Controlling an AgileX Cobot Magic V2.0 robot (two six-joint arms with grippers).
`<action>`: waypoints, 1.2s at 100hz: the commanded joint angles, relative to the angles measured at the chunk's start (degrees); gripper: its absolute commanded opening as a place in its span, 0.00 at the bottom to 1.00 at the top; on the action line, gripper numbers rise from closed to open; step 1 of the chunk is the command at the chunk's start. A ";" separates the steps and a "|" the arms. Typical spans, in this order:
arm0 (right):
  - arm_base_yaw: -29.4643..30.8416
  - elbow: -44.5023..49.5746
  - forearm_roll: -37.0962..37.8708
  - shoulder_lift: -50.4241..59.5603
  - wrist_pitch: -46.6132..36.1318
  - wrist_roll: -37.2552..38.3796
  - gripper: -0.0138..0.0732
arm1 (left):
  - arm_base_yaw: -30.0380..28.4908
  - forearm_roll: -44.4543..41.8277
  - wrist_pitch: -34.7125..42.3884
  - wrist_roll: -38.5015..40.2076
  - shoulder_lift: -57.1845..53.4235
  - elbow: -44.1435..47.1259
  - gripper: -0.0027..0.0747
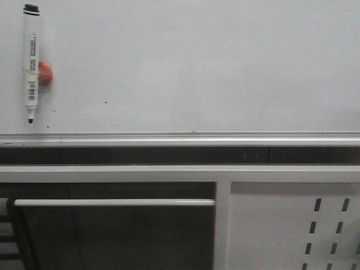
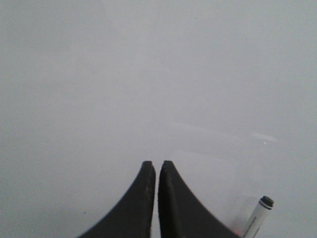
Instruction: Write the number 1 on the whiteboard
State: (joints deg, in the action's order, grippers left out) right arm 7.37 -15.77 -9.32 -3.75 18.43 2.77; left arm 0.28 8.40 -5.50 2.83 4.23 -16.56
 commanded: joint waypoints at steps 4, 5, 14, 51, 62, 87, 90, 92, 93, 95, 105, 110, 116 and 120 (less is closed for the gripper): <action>0.26 -7.90 -0.80 -5.26 3.10 -1.43 0.08 | 3.75 -0.24 1.83 0.59 5.59 -6.49 0.01; 0.26 -8.10 -1.49 -5.49 2.70 -1.43 0.08 | 4.04 -0.24 1.86 0.59 6.17 -6.73 0.01; 0.26 -10.89 -4.95 -7.90 -0.44 -1.43 0.08 | 8.43 -0.77 3.91 -0.97 9.64 -9.65 0.01; 0.26 -18.11 -4.84 -13.51 7.01 -5.06 0.08 | 22.92 -6.49 8.39 -4.32 28.95 -18.60 0.04; 0.26 -18.11 -4.84 -13.51 7.92 -5.06 0.08 | 23.74 -9.64 6.98 -4.32 33.34 -18.60 0.20; 0.01 -18.11 -4.96 -13.41 11.06 -5.06 0.08 | 23.74 -5.95 5.50 -4.01 39.12 -14.84 0.74; 0.01 -18.11 -4.96 -13.41 11.06 -5.06 0.08 | 23.74 -4.24 5.50 -4.01 39.52 -13.72 0.74; 0.01 -18.11 -4.96 -13.41 11.06 -5.06 0.08 | 23.74 -2.93 5.50 -4.01 39.80 -12.83 0.73; 0.01 -18.11 -4.96 -13.41 11.06 -5.06 0.08 | 23.74 -2.23 5.50 -4.01 39.88 -12.52 0.73; 0.01 -18.11 -4.96 -13.41 11.06 -5.06 0.08 | 23.74 -1.48 6.41 -4.01 40.01 -11.53 0.72; 0.01 -18.11 -4.96 -13.41 10.80 -5.06 0.08 | 23.86 -1.08 13.99 -4.01 40.26 -5.97 0.63; 0.01 -18.11 -4.96 -13.41 10.67 -5.06 0.08 | 23.86 -1.08 20.02 -4.01 40.26 -2.78 0.59; 0.01 -18.11 -4.96 -13.41 10.59 -5.06 0.08 | 23.95 -2.00 27.98 -4.01 40.26 0.05 0.56; 0.01 -18.11 -4.96 -13.41 10.59 -5.06 0.08 | 24.22 -2.68 32.11 -4.01 40.26 1.98 0.55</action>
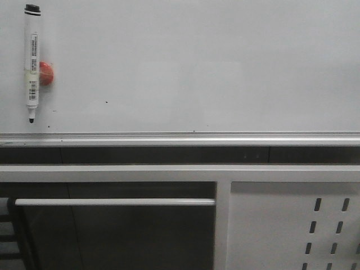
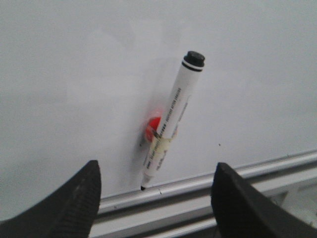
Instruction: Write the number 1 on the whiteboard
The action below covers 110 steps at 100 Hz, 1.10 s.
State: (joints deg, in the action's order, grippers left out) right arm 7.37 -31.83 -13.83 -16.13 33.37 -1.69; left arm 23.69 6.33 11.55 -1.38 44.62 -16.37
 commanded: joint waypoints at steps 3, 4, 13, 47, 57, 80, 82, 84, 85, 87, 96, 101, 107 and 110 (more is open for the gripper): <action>0.01 -2.05 -0.45 -1.03 -4.51 -0.61 0.08 | 0.95 -1.67 18.78 0.20 -0.04 2.94 0.55; 0.01 -2.05 -0.45 -1.03 -4.51 -0.61 0.08 | 0.96 -1.92 19.48 0.20 0.11 3.46 0.55; -0.08 -2.05 -0.45 -1.03 -4.80 -0.61 0.08 | 0.96 -5.05 25.64 0.48 1.59 6.06 0.55; -4.91 -1.95 -0.45 -2.33 -4.68 -1.00 0.08 | 0.96 -9.24 40.62 0.72 16.27 7.62 0.55; -6.11 -1.95 -0.45 -3.56 -5.43 -1.15 0.08 | 0.96 -9.43 45.79 2.16 22.29 7.62 0.55; -6.52 -1.95 -0.45 -4.87 -6.45 -1.22 0.08 | 0.96 -9.57 59.98 2.76 34.33 7.62 0.55; -6.52 -1.95 -0.45 -4.87 -6.58 -1.22 0.08 | 0.96 -9.57 61.36 2.76 35.35 7.62 0.55; -6.52 -1.95 -0.45 -4.87 -6.70 -1.22 0.08 | 0.96 -9.57 62.17 2.76 36.34 7.62 0.55; -6.52 -1.95 -0.45 -4.87 -6.69 -1.22 0.08 | 0.96 -9.46 63.05 2.76 36.67 7.62 0.55; -6.52 -1.95 -0.45 -4.87 -6.85 -1.22 0.08 | 0.96 -9.31 64.26 2.76 37.65 7.62 0.55; -6.52 -1.95 -0.45 -4.87 -7.08 -1.22 0.08 | 0.96 -7.78 66.61 2.85 41.40 7.47 0.55; -6.52 -1.95 -0.45 -4.87 -7.23 -1.22 0.08 | 0.96 -6.33 66.61 2.85 42.91 7.47 0.55; -6.52 -1.95 -0.45 -4.87 -7.34 -1.57 0.08 | 0.96 -5.69 66.61 2.85 44.04 7.47 0.55; -6.52 -1.95 -0.45 -4.87 -7.34 -1.66 0.08 | 0.96 -5.69 66.61 2.85 44.16 7.47 0.55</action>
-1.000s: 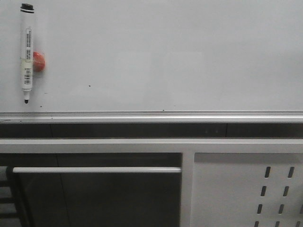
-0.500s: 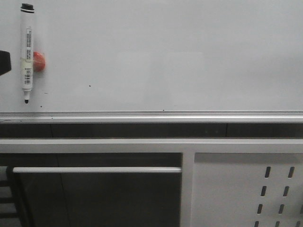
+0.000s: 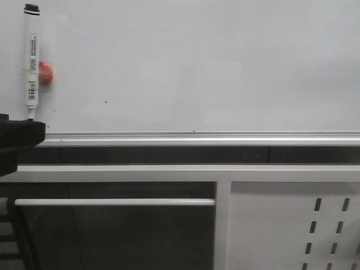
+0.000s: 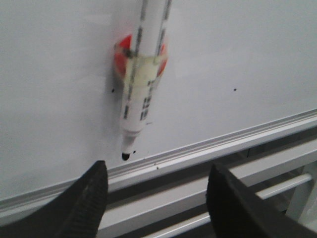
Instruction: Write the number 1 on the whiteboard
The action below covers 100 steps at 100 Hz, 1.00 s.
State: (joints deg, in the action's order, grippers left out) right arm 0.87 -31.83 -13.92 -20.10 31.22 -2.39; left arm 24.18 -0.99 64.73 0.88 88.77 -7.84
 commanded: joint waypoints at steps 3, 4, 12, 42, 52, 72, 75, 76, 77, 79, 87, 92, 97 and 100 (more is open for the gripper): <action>-0.03 -1.95 -0.36 -0.90 -5.19 -0.96 0.08 | 0.46 1.64 13.43 0.59 0.01 -1.17 0.55; -0.03 -1.95 -0.36 -0.90 -5.19 -0.96 0.08 | 0.46 1.64 13.43 0.59 0.01 -1.15 0.55; -0.03 -1.95 -0.36 -0.90 -5.32 -1.33 0.08 | 0.46 1.79 13.43 0.59 0.01 -1.58 0.55; -0.03 -1.95 -0.36 -0.90 -6.39 -1.33 0.08 | 0.46 2.55 13.43 0.59 0.01 -6.12 0.55; -0.03 -1.95 -0.36 -0.90 -6.74 -1.33 0.08 | 0.46 2.55 13.43 0.59 0.01 -6.67 0.55; -0.03 -1.95 -0.36 -0.90 -7.39 -1.33 0.08 | 0.46 2.30 13.43 0.59 0.01 -6.67 0.48; -0.03 -1.95 -0.36 -0.90 -7.44 -1.33 0.08 | 0.46 2.15 13.43 0.59 0.01 -6.67 0.46; -0.03 -1.95 -0.36 -0.90 -7.55 -1.33 0.08 | 0.46 1.86 13.43 0.59 0.01 -6.67 0.45; -0.03 -1.95 -0.36 -0.90 -7.55 -1.33 0.08 | 0.46 1.84 13.43 0.59 0.01 -6.67 0.44; -0.03 -1.95 -0.36 -0.90 -7.55 -1.33 0.08 | 0.46 1.34 13.43 0.59 0.01 -6.67 0.43; -0.03 -1.95 -0.36 -0.90 -7.55 -1.33 0.08 | 0.46 0.00 13.43 0.59 0.01 -6.75 0.39; -0.03 -1.95 -0.36 -0.90 -7.55 -1.33 0.08 | 0.46 -0.13 13.43 0.59 0.01 -6.80 0.38; -0.03 -1.95 -0.36 -0.90 -7.55 -1.33 0.08 | 0.46 -0.13 13.43 0.59 0.01 -6.80 0.38; -0.03 -1.95 -0.36 -0.90 -7.55 -1.33 0.08 | 0.46 0.08 13.43 0.59 0.01 -6.89 0.38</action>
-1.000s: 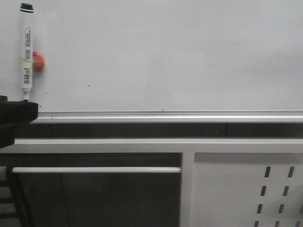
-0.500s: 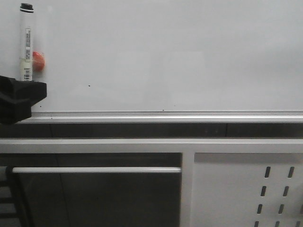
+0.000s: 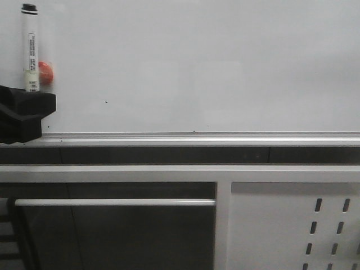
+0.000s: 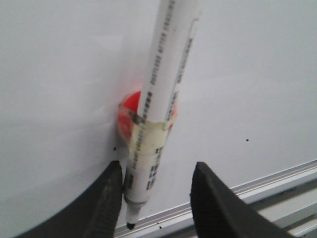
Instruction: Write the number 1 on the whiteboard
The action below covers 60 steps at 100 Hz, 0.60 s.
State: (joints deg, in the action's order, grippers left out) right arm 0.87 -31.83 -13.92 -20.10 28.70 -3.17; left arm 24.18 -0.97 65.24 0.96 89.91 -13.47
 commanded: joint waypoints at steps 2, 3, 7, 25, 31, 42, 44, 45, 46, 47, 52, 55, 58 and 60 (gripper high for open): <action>-0.03 -1.95 -0.36 -0.90 -5.03 -0.54 0.08 | 0.46 0.25 12.91 0.51 -1.13 -1.26 0.38; -0.03 -1.95 -0.36 -0.90 -5.03 -0.54 0.08 | 0.46 0.21 12.91 0.51 -1.13 -1.26 0.38; -0.03 -1.95 -0.36 -0.90 -5.03 -0.54 0.08 | 0.46 0.21 12.91 0.51 -1.13 -1.39 0.38; -0.03 -1.95 -0.36 -0.90 -5.03 -0.54 0.08 | 0.46 0.97 12.91 0.51 -1.13 -1.65 0.36; -0.03 -1.95 -0.36 -0.90 -5.03 -0.54 0.08 | 0.46 0.97 12.91 0.51 -1.13 -1.65 0.30; -0.03 -1.95 -0.36 -0.90 -5.07 -0.54 0.08 | 0.46 0.97 12.91 0.51 -1.13 -1.65 0.04; -0.03 -1.95 -0.36 -0.90 -5.07 -0.54 0.08 | 0.46 0.97 12.91 0.51 -1.13 -1.54 0.01; -0.03 -1.95 -0.36 -0.90 -5.07 -0.54 0.08 | 0.46 0.62 12.91 0.51 -1.13 -1.54 0.01; -0.03 -1.95 -0.36 -0.90 -5.07 -0.54 0.08 | 0.46 0.46 12.91 0.51 -1.13 -1.54 0.01; -0.03 -1.95 -0.36 -0.90 -5.07 -0.54 0.08 | 0.46 0.45 12.91 0.51 -1.13 -1.54 0.01; -0.03 -1.95 -0.36 -0.90 -5.07 -0.54 0.08 | 0.46 -0.55 12.91 0.51 -1.13 -1.54 0.01; -0.03 -1.95 -0.36 -0.90 -5.07 -0.54 0.08 | 0.46 -1.57 12.91 0.51 -1.13 -1.41 0.01; -0.03 -1.95 -0.36 -0.90 -5.17 -0.54 0.08 | 0.46 -2.84 12.91 0.51 -1.13 -1.41 0.01; -0.03 -1.95 -0.36 -0.90 -5.17 -0.73 0.08 | 0.46 -3.86 12.91 0.51 -1.13 -1.28 0.01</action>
State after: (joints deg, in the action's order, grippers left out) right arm 0.87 -31.83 -13.92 -20.10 28.59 -3.17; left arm 24.18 -1.90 65.24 0.96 89.91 -14.05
